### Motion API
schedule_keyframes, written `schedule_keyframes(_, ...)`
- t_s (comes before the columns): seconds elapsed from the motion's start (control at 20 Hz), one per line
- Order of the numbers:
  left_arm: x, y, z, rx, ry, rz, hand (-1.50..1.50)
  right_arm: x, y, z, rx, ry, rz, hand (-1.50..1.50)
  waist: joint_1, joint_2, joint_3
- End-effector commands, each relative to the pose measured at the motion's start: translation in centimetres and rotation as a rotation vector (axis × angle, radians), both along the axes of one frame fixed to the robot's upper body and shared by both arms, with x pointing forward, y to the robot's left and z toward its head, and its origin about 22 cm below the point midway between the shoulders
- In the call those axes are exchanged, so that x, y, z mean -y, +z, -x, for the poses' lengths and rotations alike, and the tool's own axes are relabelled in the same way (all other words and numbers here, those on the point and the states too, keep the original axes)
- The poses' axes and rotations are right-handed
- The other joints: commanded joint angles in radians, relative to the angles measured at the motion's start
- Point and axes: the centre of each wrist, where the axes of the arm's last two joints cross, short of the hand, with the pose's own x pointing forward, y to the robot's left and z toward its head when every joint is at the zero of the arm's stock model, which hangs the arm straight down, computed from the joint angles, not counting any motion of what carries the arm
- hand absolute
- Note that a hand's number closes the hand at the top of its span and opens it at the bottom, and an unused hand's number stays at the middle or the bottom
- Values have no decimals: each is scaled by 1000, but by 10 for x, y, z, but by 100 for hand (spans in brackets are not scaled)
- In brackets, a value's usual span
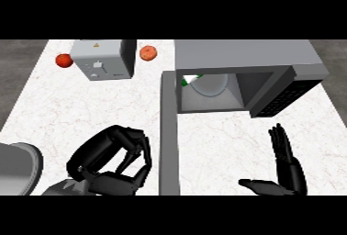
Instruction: Pick up the milk, place it into the microwave and close the microwave
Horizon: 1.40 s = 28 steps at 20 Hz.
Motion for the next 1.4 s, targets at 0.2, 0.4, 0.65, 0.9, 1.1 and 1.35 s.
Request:
schedule_keyframes(0.2,63,-68,-13,2,-88,-158,150,32,33,60,60,25,67,-150,7,7,0)
schedule_keyframes(0.4,88,-97,-15,66,-60,-201,150,20,54,68,91,86,36,-150,4,8,0)
schedule_keyframes(0.65,112,-122,-16,88,38,-130,150,20,80,76,152,140,-4,-150,-20,13,-1)
schedule_keyframes(0.9,124,-135,-24,86,59,-115,150,16,110,79,187,170,-26,-150,-34,18,-2)
schedule_keyframes(1.1,139,-138,-12,46,45,-121,150,14,130,85,212,227,-6,-150,-63,20,-2)
schedule_keyframes(1.35,153,-126,-13,73,60,-40,150,24,147,77,218,278,-31,-150,-76,26,-3)
